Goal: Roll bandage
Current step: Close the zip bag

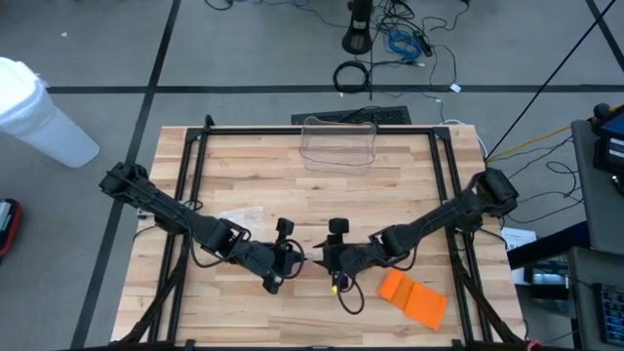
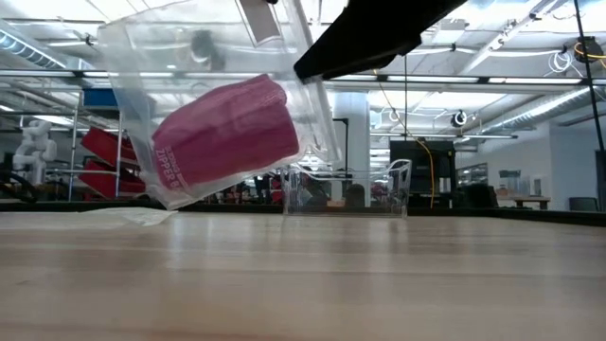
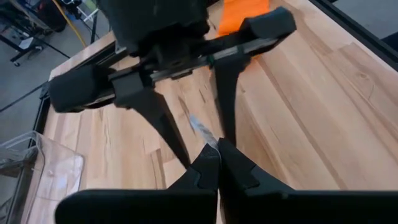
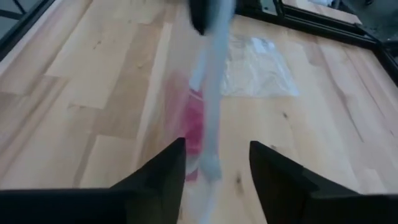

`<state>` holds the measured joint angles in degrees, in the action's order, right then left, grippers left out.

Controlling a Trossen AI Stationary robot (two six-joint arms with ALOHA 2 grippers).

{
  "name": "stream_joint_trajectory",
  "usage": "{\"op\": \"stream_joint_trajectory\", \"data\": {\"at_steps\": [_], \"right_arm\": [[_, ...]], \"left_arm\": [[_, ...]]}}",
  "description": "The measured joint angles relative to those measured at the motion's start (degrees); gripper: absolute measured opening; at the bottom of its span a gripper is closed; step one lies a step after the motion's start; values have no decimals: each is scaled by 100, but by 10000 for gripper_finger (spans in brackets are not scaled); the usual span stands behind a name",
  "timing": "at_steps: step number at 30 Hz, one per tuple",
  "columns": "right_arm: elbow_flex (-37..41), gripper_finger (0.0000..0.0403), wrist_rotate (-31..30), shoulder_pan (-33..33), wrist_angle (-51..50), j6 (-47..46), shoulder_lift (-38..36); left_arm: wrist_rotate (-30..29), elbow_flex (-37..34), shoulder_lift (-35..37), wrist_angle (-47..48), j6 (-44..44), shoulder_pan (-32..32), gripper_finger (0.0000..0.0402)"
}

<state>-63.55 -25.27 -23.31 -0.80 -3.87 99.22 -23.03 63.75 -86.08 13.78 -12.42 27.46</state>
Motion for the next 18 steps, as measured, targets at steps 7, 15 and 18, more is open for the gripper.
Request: {"op": "stream_joint_trajectory", "data": {"at_steps": [7, 15, 18], "right_arm": [[0, 30, 25, 77, 1, -172, 7], [-24, 13, 408, 75, -65, -194, -4], [-41, 9, 407, 80, 5, -184, -27]], "left_arm": [[0, 0, 0, 35, -1, 0, 0], [-490, -11, 136, 69, 6, 50, 0], [-552, -13, 322, 82, 79, 129, 0]]}}
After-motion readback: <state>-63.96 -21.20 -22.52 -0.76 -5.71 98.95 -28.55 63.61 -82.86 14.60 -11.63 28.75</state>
